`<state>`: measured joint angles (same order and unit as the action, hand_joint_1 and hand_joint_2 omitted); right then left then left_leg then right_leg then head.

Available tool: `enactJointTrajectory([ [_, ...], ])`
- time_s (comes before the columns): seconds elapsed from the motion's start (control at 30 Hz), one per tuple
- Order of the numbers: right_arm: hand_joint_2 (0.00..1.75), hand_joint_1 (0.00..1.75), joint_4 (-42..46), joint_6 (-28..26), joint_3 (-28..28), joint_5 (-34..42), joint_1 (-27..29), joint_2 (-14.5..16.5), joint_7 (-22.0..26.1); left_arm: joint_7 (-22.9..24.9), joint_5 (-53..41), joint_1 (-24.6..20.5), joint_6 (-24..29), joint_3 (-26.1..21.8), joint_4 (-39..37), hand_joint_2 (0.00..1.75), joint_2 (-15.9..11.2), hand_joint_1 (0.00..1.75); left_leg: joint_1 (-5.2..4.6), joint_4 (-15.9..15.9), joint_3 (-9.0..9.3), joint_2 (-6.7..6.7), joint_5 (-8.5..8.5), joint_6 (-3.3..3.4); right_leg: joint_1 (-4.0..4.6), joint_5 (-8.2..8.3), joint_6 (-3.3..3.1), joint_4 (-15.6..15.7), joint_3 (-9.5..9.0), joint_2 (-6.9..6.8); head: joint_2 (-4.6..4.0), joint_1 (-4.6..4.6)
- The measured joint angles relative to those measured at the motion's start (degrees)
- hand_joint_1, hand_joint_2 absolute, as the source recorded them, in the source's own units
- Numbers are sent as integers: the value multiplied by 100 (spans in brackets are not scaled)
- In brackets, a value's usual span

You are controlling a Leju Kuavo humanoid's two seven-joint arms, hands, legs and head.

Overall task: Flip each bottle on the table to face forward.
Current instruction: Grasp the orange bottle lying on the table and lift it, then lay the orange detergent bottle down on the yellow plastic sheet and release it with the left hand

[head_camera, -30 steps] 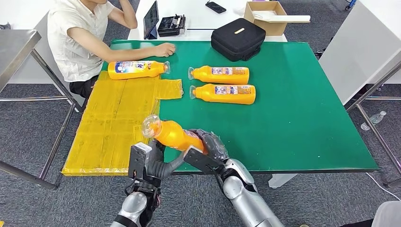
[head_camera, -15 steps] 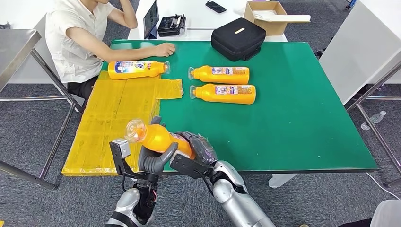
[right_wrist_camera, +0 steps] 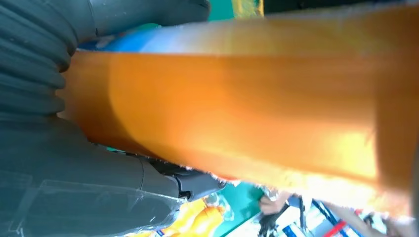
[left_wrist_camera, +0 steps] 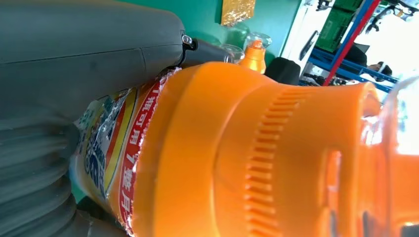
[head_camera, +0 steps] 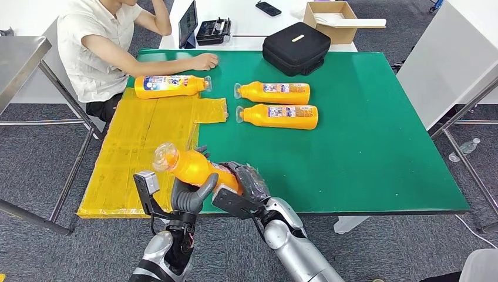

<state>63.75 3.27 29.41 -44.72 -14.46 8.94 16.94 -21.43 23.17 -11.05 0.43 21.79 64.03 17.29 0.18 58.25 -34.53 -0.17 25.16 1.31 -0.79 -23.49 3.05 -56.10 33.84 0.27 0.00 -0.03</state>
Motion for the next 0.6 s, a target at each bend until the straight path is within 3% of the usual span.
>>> enactJointTrajectory([
  [0.27, 175, 154, -80, 4, -13, 288, -38, -21, 135, -132, 48, -108, -38, -38, -138, 175, 16, 175, 0, 0, 0, 0, 0, 0, 0, 0, 0, 0, 0, 0, 0, 0],
  [0.4, 175, 0, -123, -5, -27, 368, -12, -61, 126, -197, -224, -202, 78, -97, -308, 175, 43, 175, 0, 0, -2, 0, 0, 0, 0, 0, 0, 0, 2, 0, 0, -1],
  [0.6, 175, 0, -96, -197, -295, 466, 103, -73, -22, -225, -1066, -250, 493, -351, -309, 175, 66, 175, 0, 1, -3, 0, 0, 0, 0, 0, 0, 0, 3, -1, 0, 0],
])
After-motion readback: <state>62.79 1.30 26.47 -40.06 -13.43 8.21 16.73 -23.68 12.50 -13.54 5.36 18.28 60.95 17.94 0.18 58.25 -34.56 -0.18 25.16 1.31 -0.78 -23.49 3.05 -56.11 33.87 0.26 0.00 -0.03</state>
